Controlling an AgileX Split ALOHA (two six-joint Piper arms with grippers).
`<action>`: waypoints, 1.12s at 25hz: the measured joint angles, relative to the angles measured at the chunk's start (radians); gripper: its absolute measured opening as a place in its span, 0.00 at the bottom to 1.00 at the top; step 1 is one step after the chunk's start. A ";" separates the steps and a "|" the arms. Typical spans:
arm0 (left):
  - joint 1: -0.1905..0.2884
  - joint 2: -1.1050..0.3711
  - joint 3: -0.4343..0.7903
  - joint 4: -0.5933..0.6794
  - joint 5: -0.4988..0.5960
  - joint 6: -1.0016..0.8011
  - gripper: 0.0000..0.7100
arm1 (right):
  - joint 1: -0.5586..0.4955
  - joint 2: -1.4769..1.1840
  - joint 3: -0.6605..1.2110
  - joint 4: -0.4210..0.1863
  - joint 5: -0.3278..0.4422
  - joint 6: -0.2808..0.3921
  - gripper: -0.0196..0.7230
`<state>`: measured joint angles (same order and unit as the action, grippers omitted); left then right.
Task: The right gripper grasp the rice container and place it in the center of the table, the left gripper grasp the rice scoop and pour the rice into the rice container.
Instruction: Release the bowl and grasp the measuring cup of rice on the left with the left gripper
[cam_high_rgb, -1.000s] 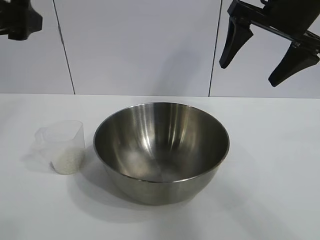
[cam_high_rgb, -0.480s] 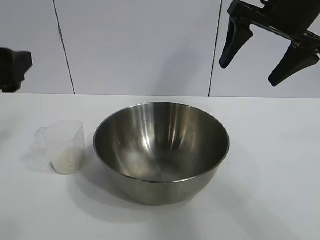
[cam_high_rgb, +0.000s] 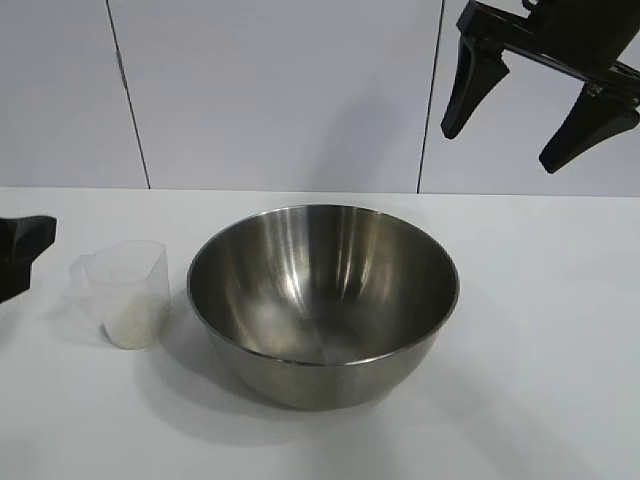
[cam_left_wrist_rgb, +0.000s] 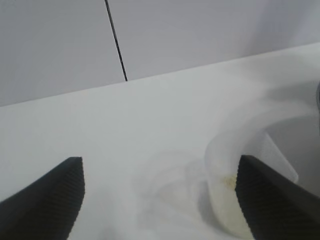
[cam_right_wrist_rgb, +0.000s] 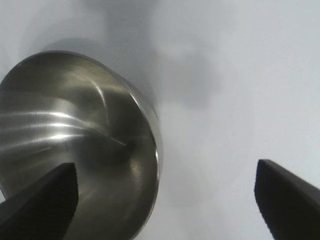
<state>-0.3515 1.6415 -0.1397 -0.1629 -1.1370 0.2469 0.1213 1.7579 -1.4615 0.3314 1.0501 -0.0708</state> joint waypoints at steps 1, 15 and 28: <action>0.000 0.000 0.011 0.002 0.000 0.007 0.84 | 0.000 0.000 0.000 0.000 0.000 0.000 0.92; 0.000 0.261 -0.027 -0.003 -0.014 0.039 0.84 | 0.000 0.000 0.000 -0.001 -0.002 -0.002 0.92; 0.011 0.387 -0.143 -0.037 -0.016 0.037 0.84 | 0.000 0.000 0.000 -0.003 -0.002 -0.002 0.92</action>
<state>-0.3401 2.0289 -0.2824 -0.1995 -1.1526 0.2842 0.1213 1.7579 -1.4615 0.3286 1.0477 -0.0727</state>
